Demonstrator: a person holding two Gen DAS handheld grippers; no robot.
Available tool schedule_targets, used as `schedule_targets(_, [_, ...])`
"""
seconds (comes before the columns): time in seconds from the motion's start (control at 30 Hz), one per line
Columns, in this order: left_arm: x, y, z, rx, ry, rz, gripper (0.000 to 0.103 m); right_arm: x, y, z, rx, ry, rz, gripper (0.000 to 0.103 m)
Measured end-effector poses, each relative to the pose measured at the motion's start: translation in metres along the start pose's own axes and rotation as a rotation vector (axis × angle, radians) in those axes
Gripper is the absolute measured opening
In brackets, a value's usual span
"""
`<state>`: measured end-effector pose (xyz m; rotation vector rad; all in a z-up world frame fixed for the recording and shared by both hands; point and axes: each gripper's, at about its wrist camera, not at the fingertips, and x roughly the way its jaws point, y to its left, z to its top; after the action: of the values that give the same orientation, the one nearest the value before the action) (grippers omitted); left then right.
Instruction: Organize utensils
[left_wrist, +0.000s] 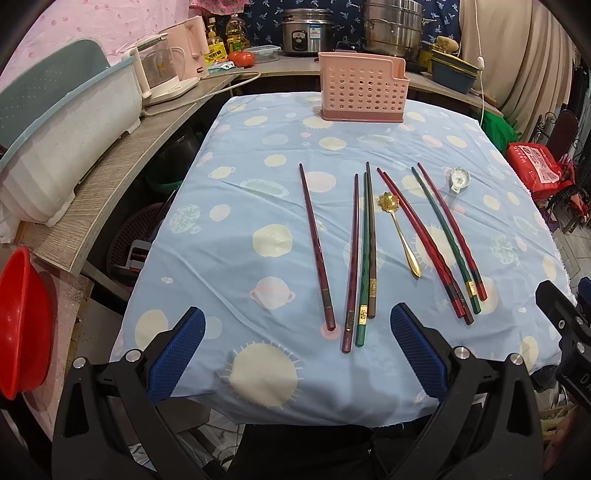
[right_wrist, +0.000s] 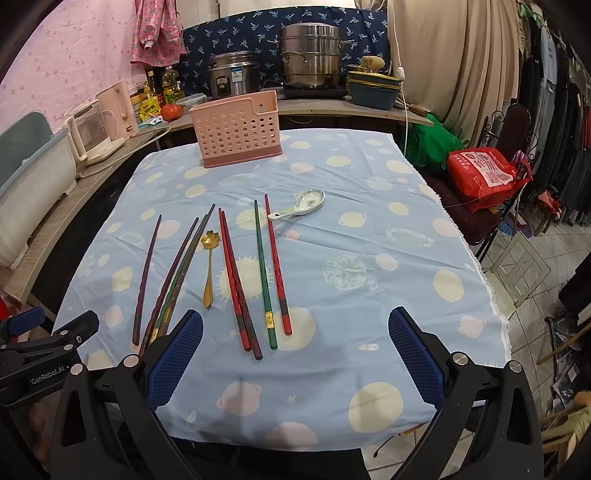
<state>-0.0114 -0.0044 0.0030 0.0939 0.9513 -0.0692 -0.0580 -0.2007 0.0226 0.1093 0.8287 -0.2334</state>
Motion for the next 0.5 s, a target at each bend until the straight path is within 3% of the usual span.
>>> schedule_targets(0.5, [-0.0014,-0.0020,-0.0016,0.000,0.005,-0.003,0.096,0.0003,0.0006,0.0002,-0.002,0.002,0.000,0.096])
